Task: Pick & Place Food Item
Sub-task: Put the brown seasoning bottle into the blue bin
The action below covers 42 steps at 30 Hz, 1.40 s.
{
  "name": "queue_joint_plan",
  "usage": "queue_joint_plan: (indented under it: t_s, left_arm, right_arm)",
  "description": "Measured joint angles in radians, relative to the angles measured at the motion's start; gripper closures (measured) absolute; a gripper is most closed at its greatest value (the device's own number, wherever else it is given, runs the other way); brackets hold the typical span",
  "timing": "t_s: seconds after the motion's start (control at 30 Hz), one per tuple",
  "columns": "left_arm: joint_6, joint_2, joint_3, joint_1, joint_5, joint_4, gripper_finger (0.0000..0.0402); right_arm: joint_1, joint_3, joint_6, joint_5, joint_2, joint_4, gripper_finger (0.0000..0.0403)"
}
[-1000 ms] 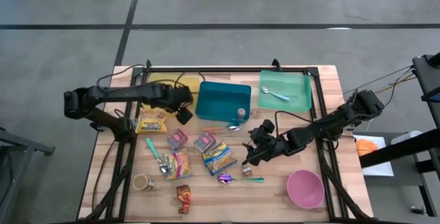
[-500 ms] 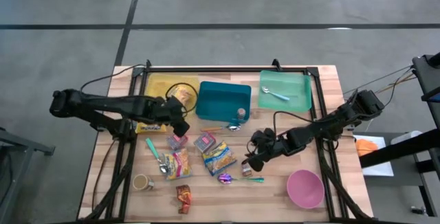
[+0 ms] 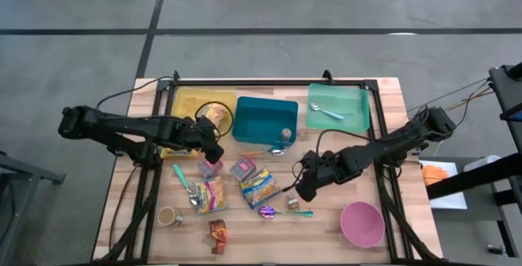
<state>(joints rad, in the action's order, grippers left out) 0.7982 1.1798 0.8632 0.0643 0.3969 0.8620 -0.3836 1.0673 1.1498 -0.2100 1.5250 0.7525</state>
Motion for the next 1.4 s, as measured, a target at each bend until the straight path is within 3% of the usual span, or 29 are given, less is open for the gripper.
queue_joint_plan:
  t_s: [0.13,0.33,0.83,1.4]
  left_arm:
    - [0.001,-0.003,-0.001,0.000,0.025,-0.011,0.0207]
    - [-0.035,-0.003,-0.001,0.000,0.034,-0.068,0.0207]
    - [-0.153,-0.002,-0.001,0.000,0.030,-0.083,0.0207]
    - [-0.268,-0.002,0.000,-0.002,0.037,-0.085,0.0207]
  right_arm:
    - [-0.010,0.032,0.053,0.073,0.035,0.014,0.0120]
    - [-0.036,0.116,0.117,0.085,0.142,0.082,0.0120]
    - [-0.046,0.497,0.097,0.107,0.484,0.372,0.0120]
    - [-0.064,0.550,0.205,0.106,0.524,0.332,0.0120]
